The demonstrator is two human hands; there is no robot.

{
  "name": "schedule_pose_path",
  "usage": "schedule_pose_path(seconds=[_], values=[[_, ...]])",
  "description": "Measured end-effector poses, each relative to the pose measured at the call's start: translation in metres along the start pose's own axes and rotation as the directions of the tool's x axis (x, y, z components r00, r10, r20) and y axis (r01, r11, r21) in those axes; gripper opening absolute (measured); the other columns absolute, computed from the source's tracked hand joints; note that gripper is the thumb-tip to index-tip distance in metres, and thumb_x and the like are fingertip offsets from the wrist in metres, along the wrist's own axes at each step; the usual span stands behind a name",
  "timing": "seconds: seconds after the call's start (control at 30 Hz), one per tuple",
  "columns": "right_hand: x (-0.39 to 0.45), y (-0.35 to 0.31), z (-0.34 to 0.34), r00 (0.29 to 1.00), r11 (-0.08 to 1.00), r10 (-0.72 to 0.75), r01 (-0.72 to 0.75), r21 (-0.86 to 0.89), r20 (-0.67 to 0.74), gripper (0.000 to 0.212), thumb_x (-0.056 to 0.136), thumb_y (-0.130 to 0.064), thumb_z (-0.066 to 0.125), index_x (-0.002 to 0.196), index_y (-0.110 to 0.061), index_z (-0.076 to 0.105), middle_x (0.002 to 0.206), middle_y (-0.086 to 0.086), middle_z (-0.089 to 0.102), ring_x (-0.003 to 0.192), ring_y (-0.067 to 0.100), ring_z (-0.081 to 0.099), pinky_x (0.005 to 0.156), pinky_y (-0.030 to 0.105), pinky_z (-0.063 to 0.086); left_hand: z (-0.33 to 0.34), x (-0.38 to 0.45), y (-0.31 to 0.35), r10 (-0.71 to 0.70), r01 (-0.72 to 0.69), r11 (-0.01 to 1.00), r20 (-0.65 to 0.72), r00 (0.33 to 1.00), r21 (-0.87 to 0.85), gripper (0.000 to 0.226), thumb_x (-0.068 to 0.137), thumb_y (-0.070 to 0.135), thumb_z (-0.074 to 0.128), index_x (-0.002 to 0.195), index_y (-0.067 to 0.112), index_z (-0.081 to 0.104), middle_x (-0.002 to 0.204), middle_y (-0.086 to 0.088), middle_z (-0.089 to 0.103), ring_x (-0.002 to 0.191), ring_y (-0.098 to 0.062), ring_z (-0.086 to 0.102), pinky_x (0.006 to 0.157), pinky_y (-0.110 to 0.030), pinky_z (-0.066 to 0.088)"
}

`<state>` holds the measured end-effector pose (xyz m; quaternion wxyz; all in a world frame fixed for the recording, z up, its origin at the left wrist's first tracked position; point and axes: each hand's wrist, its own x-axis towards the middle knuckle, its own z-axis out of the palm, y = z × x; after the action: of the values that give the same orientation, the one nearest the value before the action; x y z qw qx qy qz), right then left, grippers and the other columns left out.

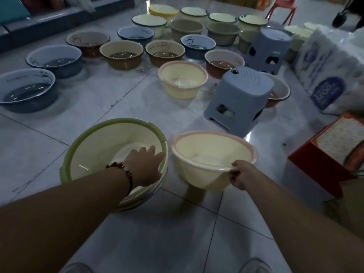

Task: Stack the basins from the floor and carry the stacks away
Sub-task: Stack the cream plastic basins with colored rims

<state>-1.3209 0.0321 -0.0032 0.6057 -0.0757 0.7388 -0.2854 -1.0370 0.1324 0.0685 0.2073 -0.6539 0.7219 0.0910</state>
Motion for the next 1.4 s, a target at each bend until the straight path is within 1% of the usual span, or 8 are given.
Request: schedule_pose_path(seconds=[0.17, 0.5, 0.57, 0.73, 0.9, 1.2, 1.3, 1.4], values=[[-0.04, -0.02, -0.032, 0.999, 0.998, -0.05, 0.049, -0.051, -0.011, 0.006, 0.092, -0.012, 0.058, 0.094, -0.01, 0.053, 0.071, 0.007, 0.051, 0.057, 0.016, 0.046, 0.038, 0.021, 0.039, -0.006, -0.031, -0.022, -0.058, 0.059, 0.998, 0.049, 0.997, -0.036, 0.067, 0.098, 0.049, 0.043, 0.155, 0.027, 0.016, 0.161, -0.01, 0.019, 0.14, -0.031, 0.034, 0.109, -0.047, 0.037], [-0.146, -0.051, -0.035, 0.967, 0.963, -0.204, 0.226, -0.15, 0.15, 0.031, 0.085, -0.007, 0.063, 0.113, -0.01, 0.051, 0.077, 0.007, 0.053, 0.063, 0.016, 0.049, 0.037, 0.021, 0.045, -0.016, -0.08, -0.062, -0.145, 0.141, 0.913, 0.018, 0.989, -0.383, 0.07, 0.098, 0.056, 0.044, 0.156, 0.026, 0.022, 0.158, 0.0, 0.034, 0.141, -0.022, 0.037, 0.114, -0.037, 0.033], [-0.163, -0.046, -0.023, 0.955, 0.962, -0.196, 0.231, -0.144, 0.224, 0.027, 0.084, -0.007, 0.062, 0.109, -0.01, 0.053, 0.076, 0.007, 0.052, 0.062, 0.016, 0.048, 0.039, 0.02, 0.045, -0.018, -0.084, -0.066, -0.182, 0.163, 0.797, 0.026, 0.983, -0.581, 0.075, 0.094, 0.068, 0.036, 0.154, 0.024, 0.031, 0.154, -0.001, 0.041, 0.135, -0.021, 0.044, 0.11, -0.036, 0.036], [-0.186, 0.002, 0.019, 0.906, 0.97, -0.132, 0.202, -0.137, 0.403, 0.007, 0.09, -0.008, 0.056, 0.093, -0.011, 0.051, 0.071, 0.005, 0.049, 0.057, 0.012, 0.041, 0.046, 0.019, 0.04, -0.026, -0.101, -0.077, -0.425, 0.263, 0.12, 0.19, 0.885, -0.957, 0.062, 0.096, 0.066, 0.036, 0.113, 0.01, 0.057, 0.11, -0.007, 0.064, 0.098, -0.026, 0.062, 0.073, -0.035, 0.051], [-0.19, 0.04, 0.075, 0.859, 0.966, -0.099, 0.204, -0.158, 0.502, 0.007, 0.093, -0.013, 0.059, 0.089, -0.011, 0.053, 0.068, 0.004, 0.049, 0.056, 0.011, 0.041, 0.052, 0.019, 0.039, -0.003, -0.121, -0.119, -0.541, 0.278, -0.088, 0.28, 0.793, -0.956, 0.033, 0.093, 0.027, 0.064, 0.111, 0.0, 0.06, 0.088, -0.015, 0.067, 0.077, -0.027, 0.064, 0.064, -0.031, 0.051], [-0.173, 0.065, 0.146, 0.853, 0.918, -0.248, 0.359, -0.171, 0.458, 0.011, 0.093, -0.015, 0.065, 0.09, -0.007, 0.057, 0.09, 0.012, 0.064, 0.079, 0.022, 0.061, 0.067, 0.033, 0.056, 0.029, -0.137, -0.156, -0.461, 0.233, -0.404, 0.417, 0.783, -0.885, 0.02, 0.102, 0.028, 0.052, 0.106, 0.008, 0.053, 0.097, -0.015, 0.061, 0.093, -0.031, 0.061, 0.09, -0.047, 0.052], [-0.16, 0.074, 0.159, 0.857, 0.891, -0.279, 0.399, -0.217, 0.433, 0.013, 0.095, -0.017, 0.064, 0.096, -0.006, 0.058, 0.09, 0.013, 0.064, 0.079, 0.024, 0.063, 0.061, 0.032, 0.055, 0.042, -0.137, -0.161, -0.458, 0.266, -0.403, 0.444, 0.77, -0.876, 0.021, 0.1, 0.03, 0.057, 0.108, 0.011, 0.054, 0.102, -0.012, 0.062, 0.089, -0.028, 0.062, 0.081, -0.042, 0.053], [-0.14, 0.085, 0.167, 0.859, 0.837, -0.316, 0.452, -0.308, 0.403, 0.023, 0.095, -0.018, 0.063, 0.109, 0.0, 0.059, 0.092, 0.015, 0.064, 0.085, 0.028, 0.064, 0.076, 0.042, 0.059, 0.065, -0.133, -0.163, -0.495, 0.435, -0.196, 0.471, 0.73, -0.879, 0.036, 0.093, 0.042, 0.064, 0.107, 0.009, 0.06, 0.107, -0.009, 0.067, 0.088, -0.025, 0.065, 0.073, -0.035, 0.053]])
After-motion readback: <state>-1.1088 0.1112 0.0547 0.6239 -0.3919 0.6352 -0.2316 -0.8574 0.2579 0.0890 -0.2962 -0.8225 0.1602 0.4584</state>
